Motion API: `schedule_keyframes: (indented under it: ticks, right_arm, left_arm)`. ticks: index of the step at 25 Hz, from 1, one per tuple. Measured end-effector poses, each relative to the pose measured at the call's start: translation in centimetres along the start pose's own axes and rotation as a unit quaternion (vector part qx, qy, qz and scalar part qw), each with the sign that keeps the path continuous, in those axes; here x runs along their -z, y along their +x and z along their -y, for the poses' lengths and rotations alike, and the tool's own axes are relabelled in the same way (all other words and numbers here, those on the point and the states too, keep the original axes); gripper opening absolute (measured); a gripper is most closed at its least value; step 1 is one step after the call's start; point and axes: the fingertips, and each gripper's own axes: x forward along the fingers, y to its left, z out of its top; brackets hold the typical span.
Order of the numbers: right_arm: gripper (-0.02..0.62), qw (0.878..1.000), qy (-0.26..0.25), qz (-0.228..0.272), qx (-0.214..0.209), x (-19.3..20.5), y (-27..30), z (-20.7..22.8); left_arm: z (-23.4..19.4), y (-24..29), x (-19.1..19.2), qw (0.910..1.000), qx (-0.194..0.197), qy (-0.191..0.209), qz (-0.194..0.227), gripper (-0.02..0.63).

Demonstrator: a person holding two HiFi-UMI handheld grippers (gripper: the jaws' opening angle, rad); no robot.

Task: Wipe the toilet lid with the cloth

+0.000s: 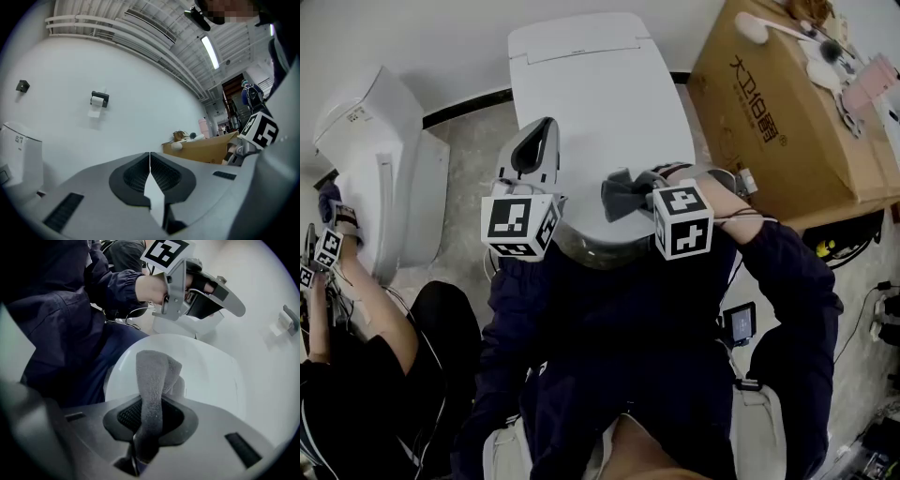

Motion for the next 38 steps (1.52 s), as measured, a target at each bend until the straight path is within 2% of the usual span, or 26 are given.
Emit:
schedule_keyframes:
  ticks: [6,8,10,12,14,16,19,21,23,25,28,33,38]
  right_arm:
    - [0.080,0.997,-0.018,-0.001,-0.072,0.2,-0.6,-0.9]
    - [0.080,0.998,-0.019,0.008,-0.065,0.1,-1.1,1.0]
    - [0.080,1.000,-0.011,0.018,-0.020,-0.1,-1.6,4.8]
    - [0.080,0.999,-0.001,0.026,0.042,-0.5,-2.0,9.7]
    - [0.080,0.993,0.006,0.034,0.113,-1.0,-2.2,15.2]
    - [0.080,0.981,-0.006,0.030,0.193,-1.6,-1.8,21.0]
    - [0.080,0.950,-0.062,0.016,0.305,-3.2,-0.3,28.6]
    - [0.080,0.935,-0.065,0.026,0.347,-4.1,1.0,32.4]
    - [0.080,0.927,-0.056,0.025,0.370,-3.9,2.3,35.3]
    - [0.080,0.924,-0.054,0.015,0.379,-3.6,4.0,37.4]
    - [0.080,0.927,-0.055,-0.001,0.371,-3.4,7.3,38.8]
    - [0.080,0.939,-0.049,-0.019,0.340,-2.9,11.1,39.5]
    - [0.078,0.954,-0.029,-0.009,0.298,-3.1,11.3,37.9]
  left_arm:
    - [0.2,-0.2,0.1,1.0000,0.001,0.002,0.001,0.017]
    - [-0.1,-0.4,0.1,1.0000,-0.003,0.003,0.001,0.017]
    - [-0.6,-0.6,0.2,0.9999,-0.011,0.002,0.000,0.017]
    - [-1.2,-0.8,0.2,0.9998,-0.021,0.000,-0.001,0.017]
    - [-1.8,-1.0,0.5,0.9995,-0.030,-0.002,-0.003,0.017]
    - [-2.3,-1.3,0.9,0.9992,-0.039,-0.003,-0.008,0.017]
    - [-3.2,-2.0,1.6,0.9981,-0.058,-0.005,-0.020,0.017]
    - [-3.8,-2.4,1.9,0.9973,-0.068,-0.007,-0.026,0.017]
    - [-4.2,-2.6,2.0,0.9969,-0.072,-0.008,-0.030,0.017]
    - [-4.6,-2.9,2.2,0.9964,-0.077,-0.005,-0.034,0.017]
    - [-5.1,-3.5,3.0,0.9951,-0.088,-0.006,-0.046,0.017]
    - [-5.8,-3.1,3.3,0.9943,-0.096,-0.010,-0.046,0.017]
    - [-6.2,-2.9,3.9,0.9941,-0.097,-0.014,-0.046,0.017]
